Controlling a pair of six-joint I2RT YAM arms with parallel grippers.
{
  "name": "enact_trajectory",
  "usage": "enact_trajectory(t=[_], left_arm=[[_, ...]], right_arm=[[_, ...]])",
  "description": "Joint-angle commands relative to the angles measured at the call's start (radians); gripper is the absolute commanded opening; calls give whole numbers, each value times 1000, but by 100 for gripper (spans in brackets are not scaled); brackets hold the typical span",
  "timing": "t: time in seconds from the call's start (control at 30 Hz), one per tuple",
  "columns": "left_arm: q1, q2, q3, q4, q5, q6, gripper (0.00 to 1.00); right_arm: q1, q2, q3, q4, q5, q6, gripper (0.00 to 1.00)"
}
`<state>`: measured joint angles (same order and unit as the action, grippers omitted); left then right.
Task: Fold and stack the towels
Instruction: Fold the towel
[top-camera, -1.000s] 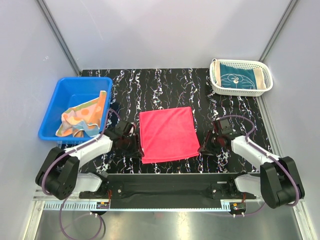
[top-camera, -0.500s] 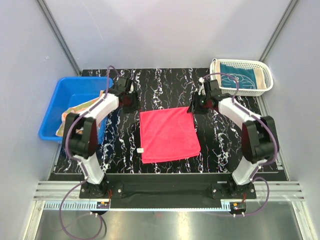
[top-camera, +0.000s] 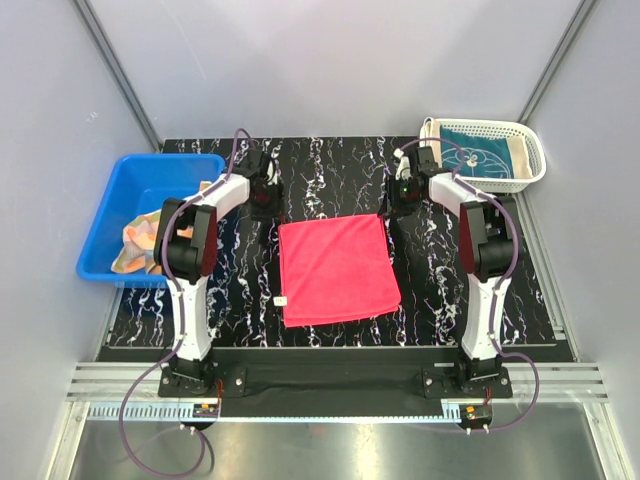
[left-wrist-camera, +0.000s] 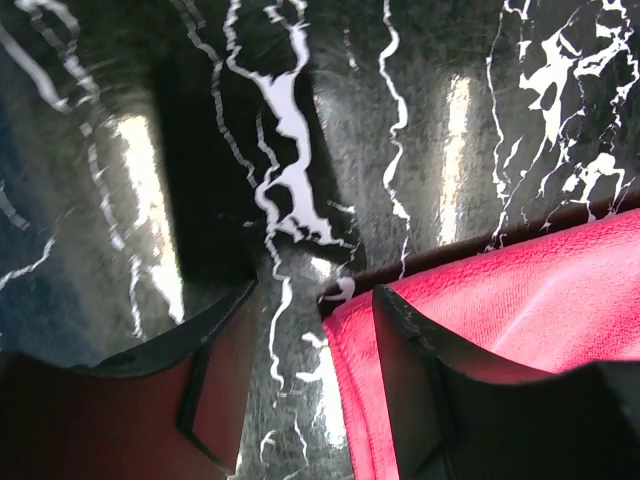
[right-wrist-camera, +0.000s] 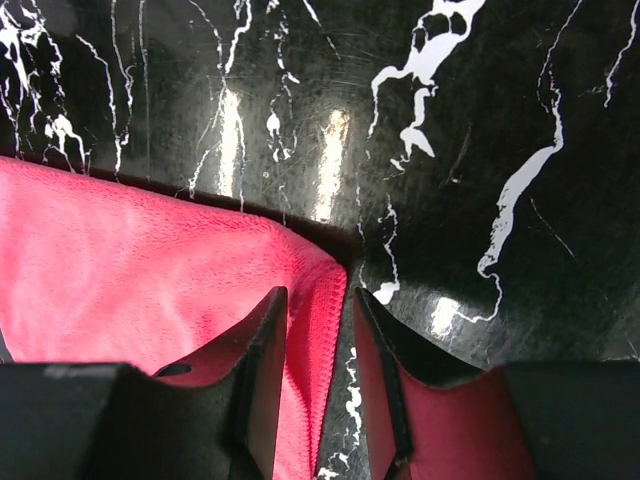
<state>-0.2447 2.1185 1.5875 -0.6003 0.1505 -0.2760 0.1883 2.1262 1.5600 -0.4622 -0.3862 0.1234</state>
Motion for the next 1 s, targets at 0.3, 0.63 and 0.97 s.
enact_trajectory(t=[0.3, 0.63, 0.97], left_arm=[[19, 70, 72, -6, 44, 69, 26], [50, 112, 161, -41, 32, 107, 0], [42, 58, 200, -69, 210, 202, 47]], right_arm=[[-18, 51, 49, 42, -85, -11, 28], [-62, 64, 78, 46, -102, -56, 1], [-70, 49, 136, -23, -118, -111, 42]])
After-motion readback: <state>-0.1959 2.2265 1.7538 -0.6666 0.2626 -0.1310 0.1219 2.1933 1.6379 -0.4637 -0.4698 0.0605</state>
